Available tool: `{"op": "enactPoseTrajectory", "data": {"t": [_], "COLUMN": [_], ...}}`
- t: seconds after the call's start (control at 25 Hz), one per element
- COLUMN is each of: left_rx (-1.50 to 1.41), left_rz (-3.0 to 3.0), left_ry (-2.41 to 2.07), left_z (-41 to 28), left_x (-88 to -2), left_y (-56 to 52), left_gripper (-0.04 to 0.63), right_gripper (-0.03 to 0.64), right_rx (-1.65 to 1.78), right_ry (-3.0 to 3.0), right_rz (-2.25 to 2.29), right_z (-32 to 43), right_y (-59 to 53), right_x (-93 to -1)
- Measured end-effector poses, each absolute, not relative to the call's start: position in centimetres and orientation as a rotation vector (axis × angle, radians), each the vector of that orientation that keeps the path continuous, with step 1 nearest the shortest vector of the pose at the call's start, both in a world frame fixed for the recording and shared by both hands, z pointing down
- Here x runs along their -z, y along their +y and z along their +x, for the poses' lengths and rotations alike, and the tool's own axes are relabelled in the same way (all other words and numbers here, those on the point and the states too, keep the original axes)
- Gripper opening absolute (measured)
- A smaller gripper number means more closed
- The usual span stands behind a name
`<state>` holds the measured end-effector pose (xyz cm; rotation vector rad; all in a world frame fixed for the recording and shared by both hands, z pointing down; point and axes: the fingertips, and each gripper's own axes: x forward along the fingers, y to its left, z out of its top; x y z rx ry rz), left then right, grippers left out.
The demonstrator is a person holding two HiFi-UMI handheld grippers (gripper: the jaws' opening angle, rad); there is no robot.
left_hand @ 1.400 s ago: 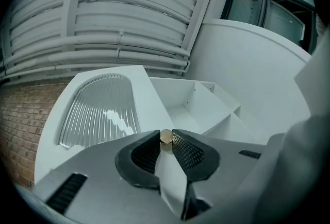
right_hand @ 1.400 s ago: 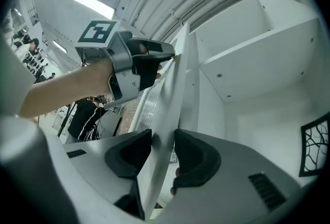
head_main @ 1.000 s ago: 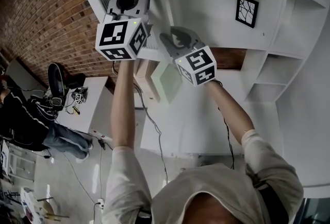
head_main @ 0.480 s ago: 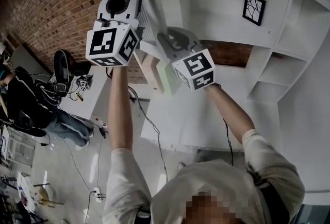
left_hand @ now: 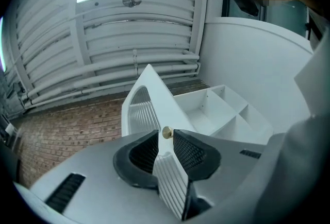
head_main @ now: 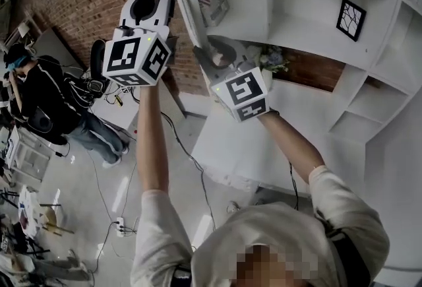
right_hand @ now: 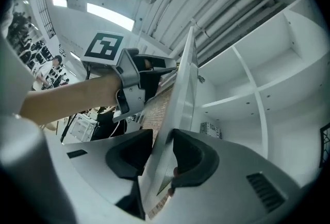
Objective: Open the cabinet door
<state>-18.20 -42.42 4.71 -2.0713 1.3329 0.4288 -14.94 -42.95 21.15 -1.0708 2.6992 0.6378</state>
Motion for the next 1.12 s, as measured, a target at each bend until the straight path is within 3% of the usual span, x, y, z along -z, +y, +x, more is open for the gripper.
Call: {"op": "enactPoseTrajectory", "data": {"t": [0.44, 0.72, 1.12], "left_rx": [-0.352, -0.257, -0.160], "left_rz": [-1.929, -1.848, -1.804], "left_ry": [1.613, 1.799, 2.034], "left_z": [-31.2, -38.1, -44.5], "left_x": [-7.3, -10.7, -17.7], "left_y": [-36.6, -33.6, -31.7], "left_gripper": [0.106, 0.106, 0.106], "right_gripper": [0.173, 0.138, 0.130], "right_rx": [-0.611, -0.590, -0.559], "right_ry": [2.727, 2.761, 2.654], "right_rz": [-0.955, -0.872, -0.874], "right_z": [-26.6, -34.6, -34.4], "right_y": [-40.8, -41.7, -41.9], "right_x": [-21.0, -20.6, -20.3]}}
